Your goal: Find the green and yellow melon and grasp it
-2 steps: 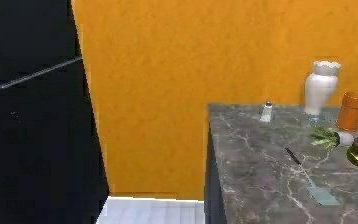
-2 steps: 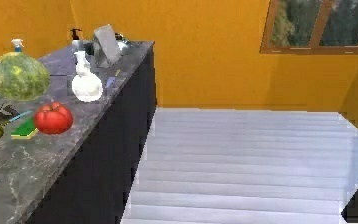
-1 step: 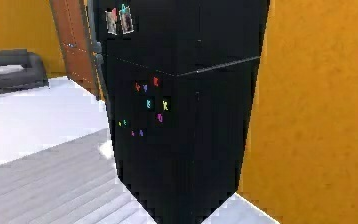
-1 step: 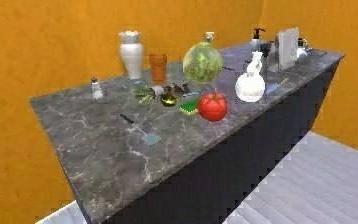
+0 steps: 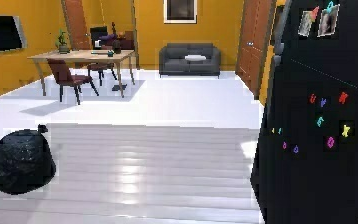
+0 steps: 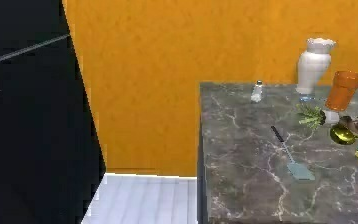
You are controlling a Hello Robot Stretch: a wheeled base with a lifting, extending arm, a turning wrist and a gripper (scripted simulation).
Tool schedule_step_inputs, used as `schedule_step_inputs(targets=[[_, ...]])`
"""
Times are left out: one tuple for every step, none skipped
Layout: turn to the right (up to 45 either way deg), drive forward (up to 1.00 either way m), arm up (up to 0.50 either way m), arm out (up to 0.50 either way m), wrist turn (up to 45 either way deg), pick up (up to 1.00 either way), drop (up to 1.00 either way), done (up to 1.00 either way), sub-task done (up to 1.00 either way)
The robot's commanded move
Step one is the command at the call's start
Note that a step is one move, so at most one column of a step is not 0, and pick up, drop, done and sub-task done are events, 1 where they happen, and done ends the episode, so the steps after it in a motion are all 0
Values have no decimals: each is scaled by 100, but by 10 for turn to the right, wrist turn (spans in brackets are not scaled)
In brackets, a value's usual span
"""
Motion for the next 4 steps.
schedule_step_inputs(targets=[[-210, 0, 0, 0, 0, 0, 0, 0, 0], [0, 10, 0, 0, 0, 0, 0, 0, 0], [-450, 0, 0, 0, 0, 0, 0, 0, 0], [-300, 0, 0, 0, 0, 0, 0, 0, 0]])
